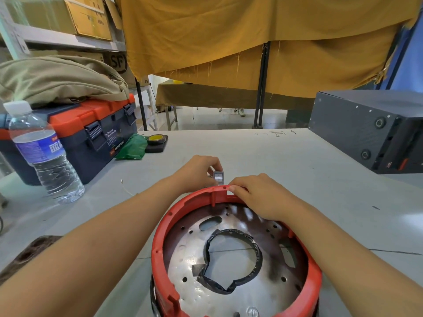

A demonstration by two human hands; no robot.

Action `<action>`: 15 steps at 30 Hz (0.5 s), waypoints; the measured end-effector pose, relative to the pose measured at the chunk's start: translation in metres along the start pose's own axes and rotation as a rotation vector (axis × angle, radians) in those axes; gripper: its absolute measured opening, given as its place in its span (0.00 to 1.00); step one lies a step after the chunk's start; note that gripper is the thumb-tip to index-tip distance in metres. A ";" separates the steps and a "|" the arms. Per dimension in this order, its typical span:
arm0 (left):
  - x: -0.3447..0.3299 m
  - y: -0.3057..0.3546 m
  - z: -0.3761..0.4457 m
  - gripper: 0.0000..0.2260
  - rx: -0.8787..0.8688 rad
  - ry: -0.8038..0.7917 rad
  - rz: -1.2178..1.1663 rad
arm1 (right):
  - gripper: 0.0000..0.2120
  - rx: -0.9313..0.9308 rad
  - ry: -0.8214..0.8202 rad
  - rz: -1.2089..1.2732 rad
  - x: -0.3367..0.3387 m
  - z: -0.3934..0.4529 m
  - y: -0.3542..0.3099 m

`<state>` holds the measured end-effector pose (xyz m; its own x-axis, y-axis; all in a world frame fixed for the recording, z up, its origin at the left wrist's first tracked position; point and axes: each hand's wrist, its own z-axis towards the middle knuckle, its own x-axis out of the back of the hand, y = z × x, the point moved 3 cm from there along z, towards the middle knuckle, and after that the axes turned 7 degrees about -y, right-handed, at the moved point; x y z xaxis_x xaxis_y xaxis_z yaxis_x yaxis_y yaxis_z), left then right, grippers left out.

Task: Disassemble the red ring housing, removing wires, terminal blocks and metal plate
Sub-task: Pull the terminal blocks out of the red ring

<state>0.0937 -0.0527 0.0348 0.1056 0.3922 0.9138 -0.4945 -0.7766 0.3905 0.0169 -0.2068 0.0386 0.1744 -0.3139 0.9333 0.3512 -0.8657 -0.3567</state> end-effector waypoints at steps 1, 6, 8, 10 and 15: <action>-0.002 0.000 0.002 0.10 -0.012 -0.011 0.016 | 0.16 -0.002 -0.002 -0.001 0.000 0.000 0.000; -0.009 -0.006 0.010 0.12 0.002 -0.053 0.132 | 0.16 -0.001 0.003 -0.006 0.000 0.001 0.000; -0.010 -0.009 0.012 0.13 0.013 -0.064 0.192 | 0.16 0.005 0.004 -0.008 0.000 0.001 0.000; -0.011 -0.011 0.012 0.15 0.019 -0.080 0.215 | 0.16 0.007 0.007 -0.009 0.000 0.002 0.000; -0.006 -0.012 0.005 0.18 0.010 -0.024 0.098 | 0.16 0.015 0.011 0.000 -0.001 0.002 0.001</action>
<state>0.1033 -0.0479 0.0253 0.0780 0.3018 0.9502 -0.4948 -0.8157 0.2997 0.0190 -0.2062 0.0378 0.1644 -0.3184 0.9336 0.3649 -0.8597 -0.3574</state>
